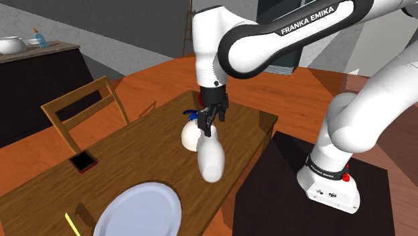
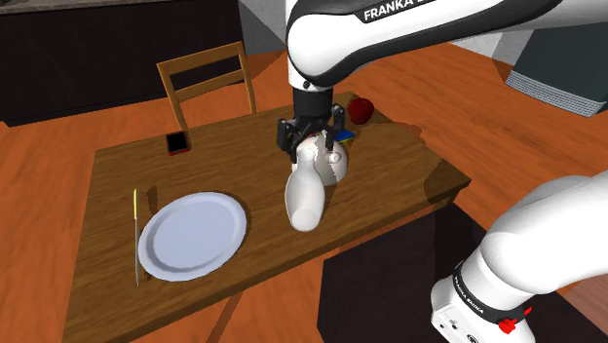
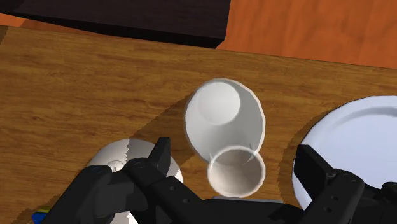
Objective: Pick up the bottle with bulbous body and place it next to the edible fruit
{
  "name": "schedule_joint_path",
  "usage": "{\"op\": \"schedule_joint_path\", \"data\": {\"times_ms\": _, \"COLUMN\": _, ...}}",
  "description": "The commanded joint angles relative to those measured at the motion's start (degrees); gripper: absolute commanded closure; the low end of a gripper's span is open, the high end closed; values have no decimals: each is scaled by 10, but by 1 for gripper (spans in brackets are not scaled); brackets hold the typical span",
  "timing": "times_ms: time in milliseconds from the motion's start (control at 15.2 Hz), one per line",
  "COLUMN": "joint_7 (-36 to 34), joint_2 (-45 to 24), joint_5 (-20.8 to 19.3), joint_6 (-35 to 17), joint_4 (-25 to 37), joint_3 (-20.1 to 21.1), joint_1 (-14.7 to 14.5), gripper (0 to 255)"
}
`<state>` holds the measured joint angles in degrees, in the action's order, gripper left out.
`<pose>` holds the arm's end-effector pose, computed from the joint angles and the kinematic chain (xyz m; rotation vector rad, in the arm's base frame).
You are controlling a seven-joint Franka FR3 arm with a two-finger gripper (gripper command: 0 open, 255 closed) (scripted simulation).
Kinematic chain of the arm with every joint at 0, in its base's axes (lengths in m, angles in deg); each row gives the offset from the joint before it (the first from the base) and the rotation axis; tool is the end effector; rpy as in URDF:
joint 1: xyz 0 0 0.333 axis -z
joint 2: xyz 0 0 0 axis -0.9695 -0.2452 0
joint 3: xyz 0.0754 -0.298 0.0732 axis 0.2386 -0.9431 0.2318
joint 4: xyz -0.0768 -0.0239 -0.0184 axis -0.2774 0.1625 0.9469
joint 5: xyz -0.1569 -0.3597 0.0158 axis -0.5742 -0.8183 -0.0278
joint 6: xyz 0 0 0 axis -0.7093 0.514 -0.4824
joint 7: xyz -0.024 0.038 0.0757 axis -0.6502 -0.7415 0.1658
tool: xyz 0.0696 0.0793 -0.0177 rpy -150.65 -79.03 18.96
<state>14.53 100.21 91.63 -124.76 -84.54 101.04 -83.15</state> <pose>0.3549 0.2442 0.4644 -3.1273 -0.1333 0.0524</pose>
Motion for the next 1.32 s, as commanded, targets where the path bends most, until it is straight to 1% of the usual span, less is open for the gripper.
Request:
{"op": "schedule_joint_path", "data": {"times_ms": 0, "joint_7": -6, "joint_2": -10, "joint_5": -1, "joint_6": -17, "joint_4": -6, "joint_3": 8, "joint_1": -1, "gripper": 0}}
{"op": "schedule_joint_path", "data": {"times_ms": 396, "joint_7": -8, "joint_2": -26, "joint_5": 1, "joint_6": -64, "joint_4": -38, "joint_3": 16, "joint_1": -2, "gripper": 0}}
{"op": "schedule_joint_path", "data": {"times_ms": 924, "joint_7": -8, "joint_2": -26, "joint_5": 1, "joint_6": -63, "joint_4": -38, "joint_3": 16, "joint_1": -2, "gripper": 0}}
{"op": "schedule_joint_path", "data": {"times_ms": 990, "joint_7": -8, "joint_2": -26, "joint_5": 1, "joint_6": -63, "joint_4": -38, "joint_3": 16, "joint_1": -2, "gripper": 255}}
{"op": "schedule_joint_path", "data": {"times_ms": 1254, "joint_7": -8, "joint_2": -26, "joint_5": 1, "joint_6": -63, "joint_4": -38, "joint_3": 16, "joint_1": -2, "gripper": 255}}
